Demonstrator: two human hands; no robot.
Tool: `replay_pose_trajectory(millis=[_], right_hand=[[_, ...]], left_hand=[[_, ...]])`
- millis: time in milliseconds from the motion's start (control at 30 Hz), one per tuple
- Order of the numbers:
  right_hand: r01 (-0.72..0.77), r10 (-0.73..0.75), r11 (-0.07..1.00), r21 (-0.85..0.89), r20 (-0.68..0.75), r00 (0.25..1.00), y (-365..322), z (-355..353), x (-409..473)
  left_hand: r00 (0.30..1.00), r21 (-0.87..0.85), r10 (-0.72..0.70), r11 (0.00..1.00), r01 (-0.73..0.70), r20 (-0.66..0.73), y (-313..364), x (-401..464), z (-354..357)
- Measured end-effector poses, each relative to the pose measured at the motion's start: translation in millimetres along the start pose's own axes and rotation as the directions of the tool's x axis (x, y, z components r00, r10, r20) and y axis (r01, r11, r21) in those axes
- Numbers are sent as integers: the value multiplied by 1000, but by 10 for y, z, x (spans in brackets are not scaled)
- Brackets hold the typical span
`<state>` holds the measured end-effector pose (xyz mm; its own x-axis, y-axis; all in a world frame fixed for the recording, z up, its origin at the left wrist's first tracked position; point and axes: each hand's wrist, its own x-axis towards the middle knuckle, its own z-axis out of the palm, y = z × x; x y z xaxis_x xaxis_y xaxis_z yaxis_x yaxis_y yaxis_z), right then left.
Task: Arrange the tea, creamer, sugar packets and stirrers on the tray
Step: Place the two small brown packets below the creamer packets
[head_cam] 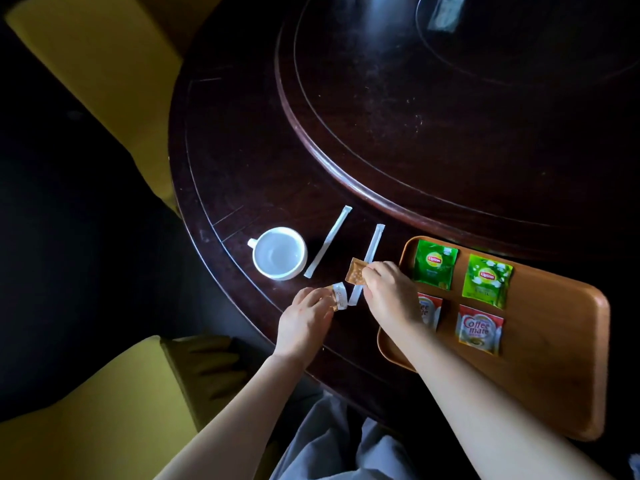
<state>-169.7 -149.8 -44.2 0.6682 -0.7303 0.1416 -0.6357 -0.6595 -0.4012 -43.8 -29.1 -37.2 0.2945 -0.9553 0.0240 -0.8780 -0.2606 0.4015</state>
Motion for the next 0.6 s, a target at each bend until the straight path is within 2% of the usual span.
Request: replay_pose_trajectory(millis=[167,333,467,600], right_hand=[[-83,96,984,160,-77,992,-3,-29,-65],[-114,177,945,305,-187,966,5,-214,-361],[-111,196,953,281,-295,935,185,-440,-887],[-148,204,973,176,-368,907,473,-542,-1432]], left_hand=[[999,12,27,1000,-27,-30,32,12,-16],[996,-108,-61,993,54,-64,2,-8,33],[984,-203,-108,976,78,-142,157,-135,-40],[983,-269,15,961,-65,-184,530,-297,5]])
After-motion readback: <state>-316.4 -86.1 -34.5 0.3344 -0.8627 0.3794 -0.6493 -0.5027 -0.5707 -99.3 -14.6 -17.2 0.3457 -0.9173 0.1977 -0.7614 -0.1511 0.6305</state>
